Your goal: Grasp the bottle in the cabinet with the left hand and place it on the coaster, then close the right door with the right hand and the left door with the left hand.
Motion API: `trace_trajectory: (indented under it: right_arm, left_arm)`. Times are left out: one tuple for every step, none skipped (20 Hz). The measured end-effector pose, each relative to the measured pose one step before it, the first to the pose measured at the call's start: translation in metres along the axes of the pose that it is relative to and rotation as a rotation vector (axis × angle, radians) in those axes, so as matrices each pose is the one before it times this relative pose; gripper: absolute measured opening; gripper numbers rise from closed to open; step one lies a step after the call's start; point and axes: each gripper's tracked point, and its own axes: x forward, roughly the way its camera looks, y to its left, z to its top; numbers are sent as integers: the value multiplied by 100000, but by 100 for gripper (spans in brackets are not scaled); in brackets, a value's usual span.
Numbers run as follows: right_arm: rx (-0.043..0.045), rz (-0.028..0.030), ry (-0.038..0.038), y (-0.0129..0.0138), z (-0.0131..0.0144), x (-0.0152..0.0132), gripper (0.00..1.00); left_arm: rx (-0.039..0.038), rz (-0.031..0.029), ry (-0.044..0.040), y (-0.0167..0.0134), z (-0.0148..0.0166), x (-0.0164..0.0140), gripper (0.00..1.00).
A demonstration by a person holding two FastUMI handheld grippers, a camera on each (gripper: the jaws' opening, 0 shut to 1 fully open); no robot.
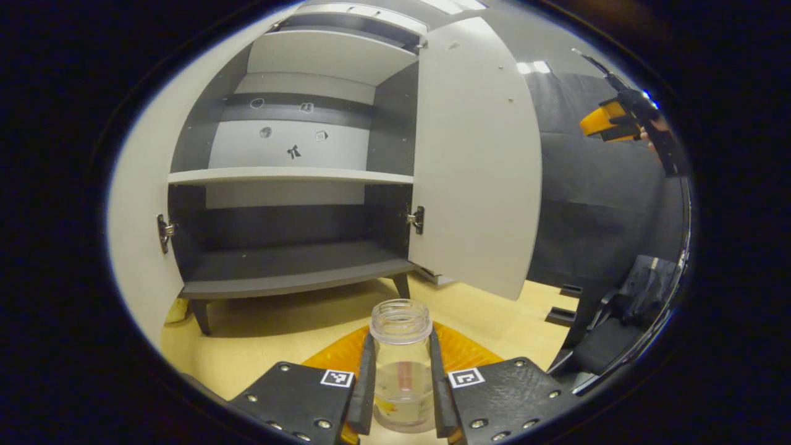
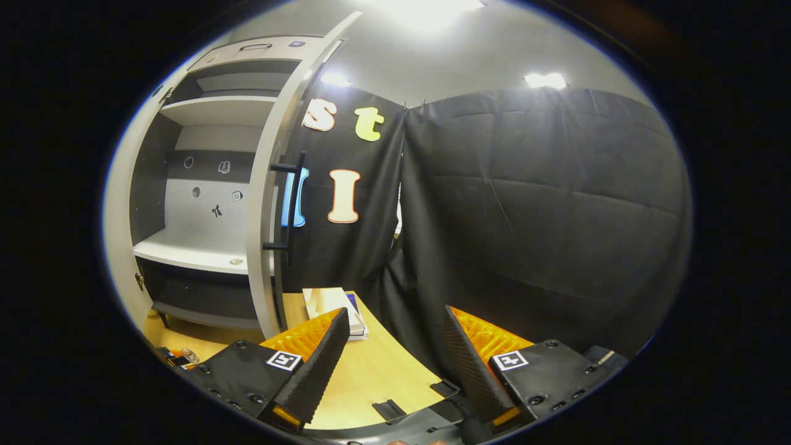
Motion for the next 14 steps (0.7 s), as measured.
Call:
trace_trajectory:
  right_arm:
    - [1503,670,387,-190,-195,494,94]
    - [1309,879,2,-9,-9,639,96]
    - [372,1222,-118,-48,-66,743,94]
    - [-200,1330,698,-84,-294,759,94]
    - [161,1844,542,69,-224,642,96]
    - [436,1963,-725,-77,-28,536,95]
    - [185,1607,-763,31,160,713,95]
    - [15,1120,-27,-151,-233,782,94]
    - [465,1611,80,-29,-148,725,94]
    - [1124,2295,-102,121,-107,695,95]
    - [1002,2179,188,142,3,738,95]
    - [812,1644,-42,-128,-33,590,96]
    - [1017,1721,-511,-133,293,610,95]
    - [1325,2197,-315,-1,204,662,95]
  left_arm:
    - [213,987,201,155,-88,-121,34]
    - [-1274,609,1806,-79,-464,-82,47]
    - [-1083,934,258,-29,108,-145,43]
    - [-453,1212,1406,89,-159,-178,39]
    - [202,1303,758,109,100,-37,47]
    - [400,1203,309,-73,324,-330,60]
    - [591,1105,862,-62,355,-153,73]
    - [790,820,1798,-221,-177,-108,87]
    - [338,917,459,-222,422,-415,100]
    - [145,1612,86,-237,595,-481,89]
    - [62,2219,-68,-139,716,-629,89]
    - [-639,2145,-423,-272,741,-926,96]
    - [-1183,1776,-972,-331,1152,-989,100]
    - [-1250,2100,-1440,-237,1243,-1173,95]
